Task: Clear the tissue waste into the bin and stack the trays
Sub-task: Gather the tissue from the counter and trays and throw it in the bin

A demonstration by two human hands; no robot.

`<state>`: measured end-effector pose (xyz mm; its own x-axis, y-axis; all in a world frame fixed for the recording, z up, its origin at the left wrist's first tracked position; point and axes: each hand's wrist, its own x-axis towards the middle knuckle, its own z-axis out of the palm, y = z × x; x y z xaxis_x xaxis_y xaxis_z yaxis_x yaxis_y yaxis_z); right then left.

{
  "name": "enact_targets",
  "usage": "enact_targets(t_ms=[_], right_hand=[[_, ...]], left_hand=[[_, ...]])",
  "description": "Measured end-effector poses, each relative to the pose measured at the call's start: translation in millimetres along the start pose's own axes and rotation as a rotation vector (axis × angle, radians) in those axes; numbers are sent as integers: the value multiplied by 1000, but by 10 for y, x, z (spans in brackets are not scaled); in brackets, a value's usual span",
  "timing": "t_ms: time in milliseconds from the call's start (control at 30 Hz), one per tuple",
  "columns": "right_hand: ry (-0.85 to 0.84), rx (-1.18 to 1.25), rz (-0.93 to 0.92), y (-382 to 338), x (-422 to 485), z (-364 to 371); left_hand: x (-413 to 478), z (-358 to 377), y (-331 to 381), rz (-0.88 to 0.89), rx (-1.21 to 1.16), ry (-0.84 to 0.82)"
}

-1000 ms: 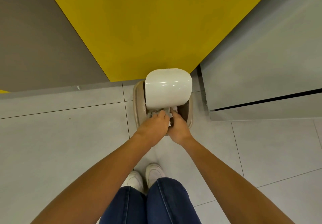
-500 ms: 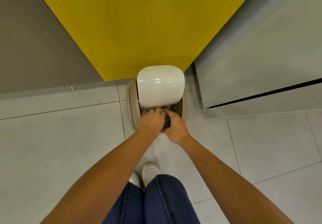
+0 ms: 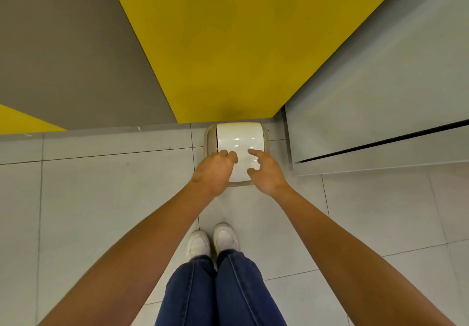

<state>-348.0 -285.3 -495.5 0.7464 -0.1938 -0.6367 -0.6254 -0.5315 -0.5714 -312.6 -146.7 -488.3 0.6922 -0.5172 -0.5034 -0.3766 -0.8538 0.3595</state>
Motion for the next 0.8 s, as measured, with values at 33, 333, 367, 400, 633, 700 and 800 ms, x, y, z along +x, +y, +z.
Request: enact_targets(t_ms=[33,333,367,400,633,700,800], right_hand=[[-4,2,-7,-108,-98,-77],[20,-24,-148,-1207,-1085,-783],[22,-30,-173,-1319,-1187,-868],[23,-38,-198,-1429,-1278,-948],[116,-3,-366,-2116,-1749,-1402],[146,37,-424,-2318,-1871,-1486],[168,73,-514,-2613,-2025,-1557]], left_hand=[[-103,-131,40,-7,-15,14],[-1075,-1392,488,-65,-154,205],[-1173,-1527,544,-63,-156,239],[-1265,-1658,591,-57,-159,270],[-1852,-2444,737,-49,-280,483],[-2016,-2619,729,-69,-344,574],[-2234,-2829,665,-104,-430,687]])
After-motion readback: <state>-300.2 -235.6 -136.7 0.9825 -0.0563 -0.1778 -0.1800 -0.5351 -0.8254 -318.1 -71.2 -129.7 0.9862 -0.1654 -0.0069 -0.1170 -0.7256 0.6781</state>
